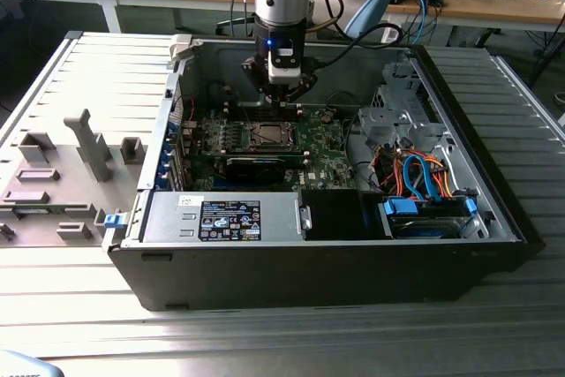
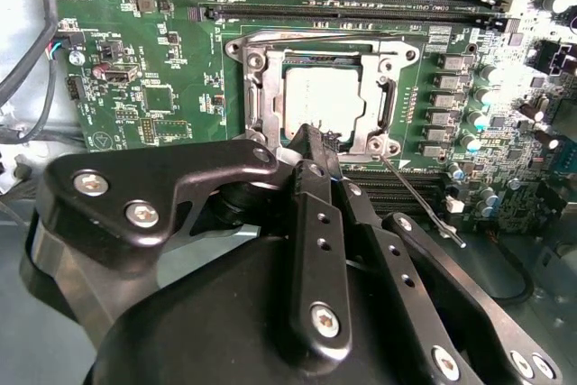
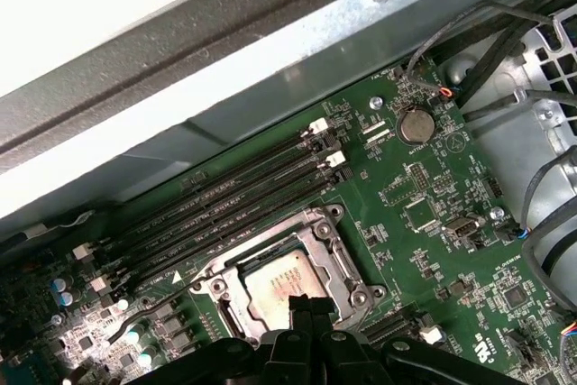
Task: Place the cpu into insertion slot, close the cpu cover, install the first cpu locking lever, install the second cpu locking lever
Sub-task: 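Install the first cpu locking lever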
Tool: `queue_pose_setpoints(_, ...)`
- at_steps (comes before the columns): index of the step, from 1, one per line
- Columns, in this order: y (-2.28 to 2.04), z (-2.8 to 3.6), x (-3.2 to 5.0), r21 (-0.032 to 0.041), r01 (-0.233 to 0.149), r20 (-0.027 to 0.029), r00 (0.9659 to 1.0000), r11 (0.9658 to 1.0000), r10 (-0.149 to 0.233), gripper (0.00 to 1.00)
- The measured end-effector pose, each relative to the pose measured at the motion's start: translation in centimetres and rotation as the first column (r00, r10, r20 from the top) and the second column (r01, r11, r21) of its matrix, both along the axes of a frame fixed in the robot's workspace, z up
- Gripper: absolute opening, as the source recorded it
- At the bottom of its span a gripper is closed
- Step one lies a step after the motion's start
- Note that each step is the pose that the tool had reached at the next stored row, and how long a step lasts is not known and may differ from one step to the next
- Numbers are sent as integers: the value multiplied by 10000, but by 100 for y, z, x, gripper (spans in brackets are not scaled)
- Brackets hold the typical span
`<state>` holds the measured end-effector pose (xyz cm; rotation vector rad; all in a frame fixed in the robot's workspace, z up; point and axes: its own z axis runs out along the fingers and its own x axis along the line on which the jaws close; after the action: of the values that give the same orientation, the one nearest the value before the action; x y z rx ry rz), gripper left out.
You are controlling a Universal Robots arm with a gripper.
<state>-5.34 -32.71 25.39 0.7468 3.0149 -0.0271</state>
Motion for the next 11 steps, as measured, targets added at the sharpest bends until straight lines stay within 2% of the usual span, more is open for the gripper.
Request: queue_pose_setpoints(11, 0, 0, 0, 0, -135, 0, 9999, 9999, 135, 11)
